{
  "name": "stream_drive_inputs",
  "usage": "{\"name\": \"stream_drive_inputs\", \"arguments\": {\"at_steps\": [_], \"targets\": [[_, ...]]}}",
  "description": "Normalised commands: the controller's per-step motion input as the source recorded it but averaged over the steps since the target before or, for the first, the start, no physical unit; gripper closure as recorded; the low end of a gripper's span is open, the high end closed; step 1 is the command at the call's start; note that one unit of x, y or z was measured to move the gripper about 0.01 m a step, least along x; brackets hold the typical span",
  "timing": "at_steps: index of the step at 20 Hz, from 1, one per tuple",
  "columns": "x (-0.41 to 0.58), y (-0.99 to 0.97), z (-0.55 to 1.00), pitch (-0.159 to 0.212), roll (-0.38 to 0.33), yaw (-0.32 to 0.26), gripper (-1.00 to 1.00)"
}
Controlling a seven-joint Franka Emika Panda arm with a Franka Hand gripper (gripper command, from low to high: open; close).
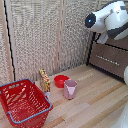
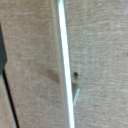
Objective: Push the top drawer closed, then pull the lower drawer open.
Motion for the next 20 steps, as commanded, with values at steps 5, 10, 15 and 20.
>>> {"name": "stream_drive_inputs", "arguments": {"at_steps": [5, 10, 15, 20], "targets": [[0.012, 0.00, -0.46, -0.005, -0.045, 0.018, -1.00], [0.041, 0.03, -0.44, -0.037, -0.098, 0.000, -1.00], [0.035, 0.05, -0.48, -0.010, -0.136, 0.003, -1.00], [0.078, -0.03, -0.44, 0.003, -0.065, 0.015, -1.00]]}}
